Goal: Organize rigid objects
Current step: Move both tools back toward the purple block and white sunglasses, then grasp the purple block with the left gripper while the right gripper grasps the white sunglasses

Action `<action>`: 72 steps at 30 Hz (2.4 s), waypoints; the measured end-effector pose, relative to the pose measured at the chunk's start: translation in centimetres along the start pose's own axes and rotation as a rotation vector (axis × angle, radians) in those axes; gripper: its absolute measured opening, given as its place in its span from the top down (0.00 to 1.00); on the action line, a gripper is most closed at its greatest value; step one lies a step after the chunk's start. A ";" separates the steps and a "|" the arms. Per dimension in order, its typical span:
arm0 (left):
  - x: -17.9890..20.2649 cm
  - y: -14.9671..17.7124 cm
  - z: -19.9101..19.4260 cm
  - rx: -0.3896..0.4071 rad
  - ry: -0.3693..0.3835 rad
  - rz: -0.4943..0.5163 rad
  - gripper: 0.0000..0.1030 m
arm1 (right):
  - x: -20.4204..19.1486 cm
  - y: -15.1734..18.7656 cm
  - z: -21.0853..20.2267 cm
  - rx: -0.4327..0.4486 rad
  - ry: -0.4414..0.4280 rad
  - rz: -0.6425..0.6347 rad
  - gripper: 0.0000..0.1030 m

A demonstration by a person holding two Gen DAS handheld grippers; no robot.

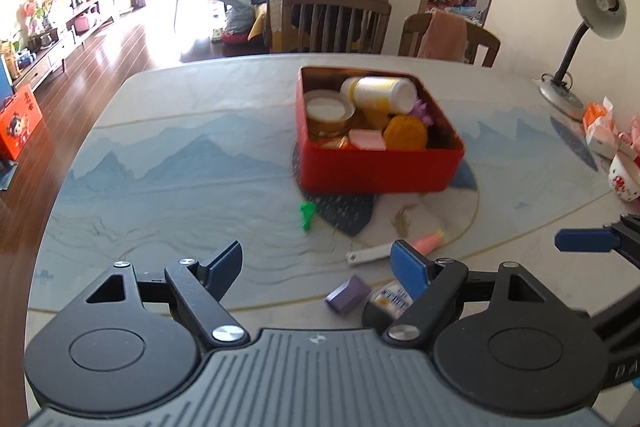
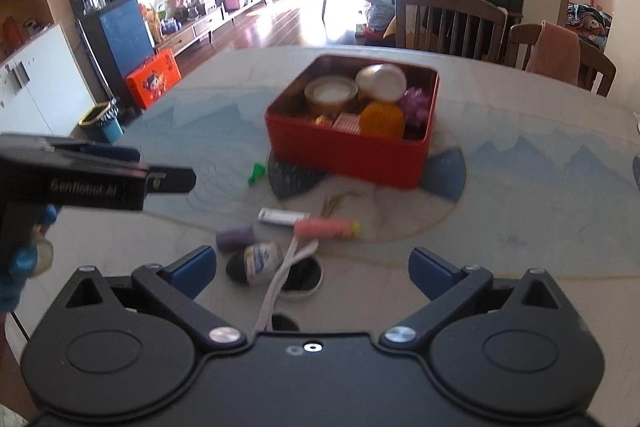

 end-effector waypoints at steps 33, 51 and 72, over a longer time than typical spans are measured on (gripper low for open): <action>1.2 5.1 6.9 -0.093 -0.039 0.155 0.21 | -2.5 6.1 3.3 -0.135 -0.014 -0.090 0.26; 4.0 4.5 7.4 -0.104 0.039 0.195 0.70 | -2.6 6.1 2.8 -0.090 0.007 -0.106 0.59; 2.2 3.8 3.2 -0.109 0.051 0.050 0.80 | -1.5 4.8 -2.1 0.000 -0.026 0.018 0.60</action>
Point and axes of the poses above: each gripper's, at about its wrist camera, not at the fingertips, and z roughly the way its jaws point, x to its right, y to its underside, the point moved 2 cm from there along z, roughly the way its jaws point, and after that the axes turned 6 degrees about x, right-handed, at the moved point
